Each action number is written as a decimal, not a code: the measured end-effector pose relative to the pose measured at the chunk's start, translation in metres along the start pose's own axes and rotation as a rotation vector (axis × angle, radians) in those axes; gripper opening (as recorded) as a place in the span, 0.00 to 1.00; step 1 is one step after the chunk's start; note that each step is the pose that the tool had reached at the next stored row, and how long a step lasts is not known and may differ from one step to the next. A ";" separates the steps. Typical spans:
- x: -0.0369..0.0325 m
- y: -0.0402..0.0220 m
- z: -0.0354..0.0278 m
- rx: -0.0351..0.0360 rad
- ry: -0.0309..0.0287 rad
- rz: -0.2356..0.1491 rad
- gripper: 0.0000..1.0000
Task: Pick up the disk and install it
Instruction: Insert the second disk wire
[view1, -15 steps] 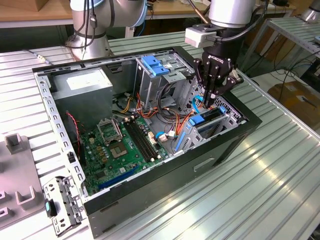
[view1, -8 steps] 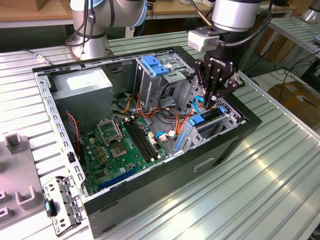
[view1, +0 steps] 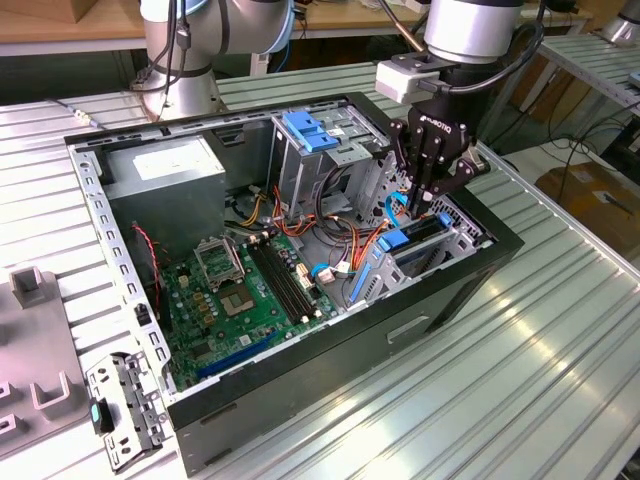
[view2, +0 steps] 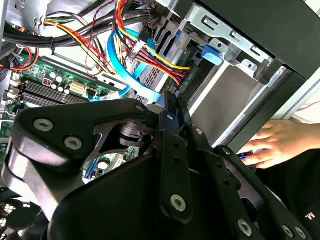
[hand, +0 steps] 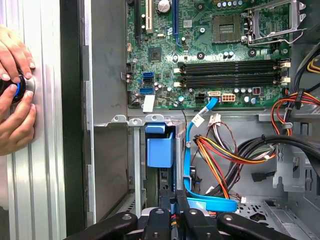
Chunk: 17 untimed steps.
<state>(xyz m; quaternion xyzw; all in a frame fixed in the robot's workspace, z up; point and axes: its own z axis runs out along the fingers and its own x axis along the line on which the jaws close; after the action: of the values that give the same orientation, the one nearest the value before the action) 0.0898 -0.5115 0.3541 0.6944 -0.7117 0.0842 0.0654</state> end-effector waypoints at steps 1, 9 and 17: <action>0.0000 0.0000 0.0000 0.0000 0.0000 0.000 0.16; 0.0072 0.0019 0.0016 0.0054 -0.0438 0.002 0.16; 0.0160 0.0075 0.0045 0.0323 -0.0755 0.008 0.16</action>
<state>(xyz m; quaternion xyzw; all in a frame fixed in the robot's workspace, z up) 0.0820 -0.5279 0.3529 0.6951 -0.7150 0.0697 0.0269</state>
